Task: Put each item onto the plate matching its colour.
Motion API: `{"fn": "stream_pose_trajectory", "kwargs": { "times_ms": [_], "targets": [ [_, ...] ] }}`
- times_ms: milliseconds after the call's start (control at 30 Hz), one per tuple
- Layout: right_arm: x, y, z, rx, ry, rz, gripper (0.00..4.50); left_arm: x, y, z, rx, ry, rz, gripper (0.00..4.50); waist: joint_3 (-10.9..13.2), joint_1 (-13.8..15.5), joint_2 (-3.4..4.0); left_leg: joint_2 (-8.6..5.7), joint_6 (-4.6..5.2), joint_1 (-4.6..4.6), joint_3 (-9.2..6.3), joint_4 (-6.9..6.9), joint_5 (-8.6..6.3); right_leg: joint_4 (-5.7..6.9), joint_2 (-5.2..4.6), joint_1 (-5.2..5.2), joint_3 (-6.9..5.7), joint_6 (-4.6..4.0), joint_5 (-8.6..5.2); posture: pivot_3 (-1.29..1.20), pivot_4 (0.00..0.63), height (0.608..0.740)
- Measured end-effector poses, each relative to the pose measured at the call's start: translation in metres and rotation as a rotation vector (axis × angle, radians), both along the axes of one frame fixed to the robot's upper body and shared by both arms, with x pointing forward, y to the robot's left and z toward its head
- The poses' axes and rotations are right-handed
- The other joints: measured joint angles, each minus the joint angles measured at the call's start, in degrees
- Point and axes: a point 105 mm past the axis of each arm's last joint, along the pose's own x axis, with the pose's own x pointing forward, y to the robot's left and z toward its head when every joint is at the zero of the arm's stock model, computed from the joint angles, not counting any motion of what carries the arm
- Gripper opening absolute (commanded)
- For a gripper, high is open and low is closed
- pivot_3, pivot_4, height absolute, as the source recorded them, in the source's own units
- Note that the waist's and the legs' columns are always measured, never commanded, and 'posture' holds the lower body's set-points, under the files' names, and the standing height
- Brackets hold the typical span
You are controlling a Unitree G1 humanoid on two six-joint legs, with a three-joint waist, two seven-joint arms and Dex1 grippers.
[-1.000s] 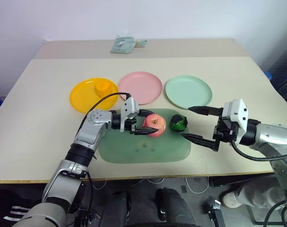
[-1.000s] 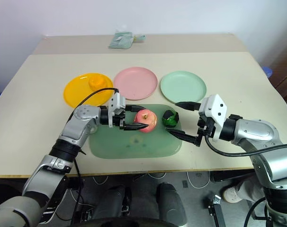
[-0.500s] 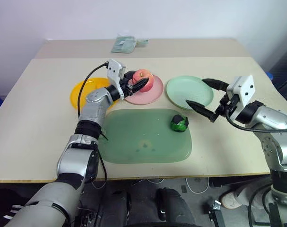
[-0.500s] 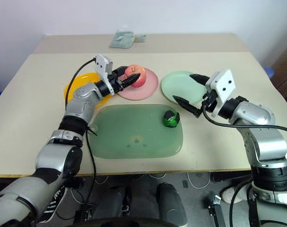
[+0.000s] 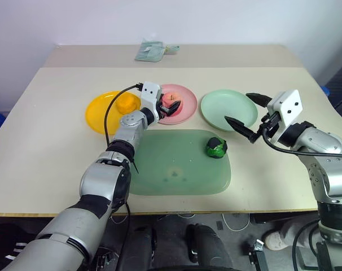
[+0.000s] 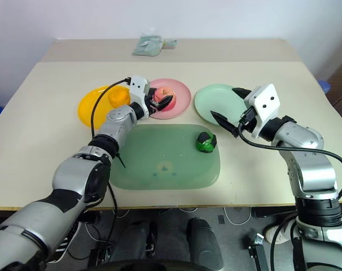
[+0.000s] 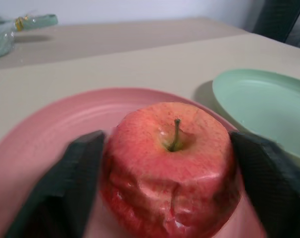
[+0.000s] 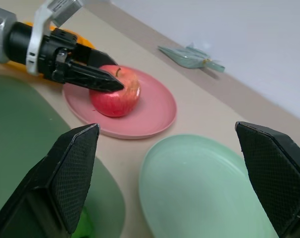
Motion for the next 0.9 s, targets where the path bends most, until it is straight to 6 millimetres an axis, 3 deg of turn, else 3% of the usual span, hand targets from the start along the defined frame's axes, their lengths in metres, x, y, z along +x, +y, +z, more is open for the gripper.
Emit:
{"fn": "stream_pose_trajectory", "kwargs": {
  "times_ms": [200, 300, 467, 533, 667, 900],
  "targets": [
    [-0.001, 0.001, -0.002, -0.001, 0.013, 0.011, 4.50, 0.001, 0.000, 0.014, -0.025, -0.038, -0.015, 4.45, 0.00, 0.01, 0.00, -0.03, 0.00, 0.00, 0.00, 0.00, 0.00, 0.01, 0.00, 0.00, 0.00, 0.00, 0.00, 0.00, 0.150, 0.734],
    [-0.004, 0.002, -0.006, -0.025, 0.032, 0.035, 4.50, -0.005, 0.000, 0.036, -0.062, -0.099, -0.122, 4.45, 0.00, -0.04, 0.00, -0.03, 0.00, -0.01, -0.01, 0.00, 0.00, 0.00, 0.02, 0.00, -0.01, 0.00, 0.00, 0.00, 0.150, 0.734],
    [-0.015, 0.009, -0.034, -0.088, 0.189, 0.098, 4.50, -0.024, 0.029, 0.070, -0.036, -0.223, -0.279, 4.45, -0.02, -0.60, 0.04, 0.12, -0.01, 0.02, -0.01, 0.00, 0.01, 0.05, 0.03, 0.00, 0.01, -0.01, 0.00, 0.00, 0.150, 0.734],
    [-0.018, 0.014, -0.041, -0.076, 0.257, 0.124, 4.50, -0.045, 0.041, 0.068, -0.041, -0.201, -0.409, 4.45, -0.03, -1.15, 0.06, 0.14, -0.02, 0.05, -0.01, 0.02, 0.01, 0.09, 0.01, 0.03, 0.03, -0.01, 0.01, 0.00, 0.150, 0.734],
    [-0.020, 0.024, -0.046, -0.055, 0.316, 0.153, 4.50, -0.098, 0.060, 0.042, -0.022, -0.128, -0.660, 4.45, -0.03, -1.69, 0.06, 0.23, -0.05, 0.13, 0.01, 0.01, 0.03, 0.13, 0.04, 0.04, 0.08, -0.06, 0.02, 0.00, 0.150, 0.734],
    [-0.005, 0.032, -0.060, -0.033, 0.357, 0.121, 4.50, -0.145, 0.080, 0.019, 0.060, -0.014, -0.791, 4.45, -0.03, -1.07, 0.05, 0.20, -0.07, 0.48, 0.03, 0.03, 0.07, 0.03, -0.02, 0.41, 0.07, -0.23, 0.01, 0.00, 0.150, 0.734]
  ]
}}
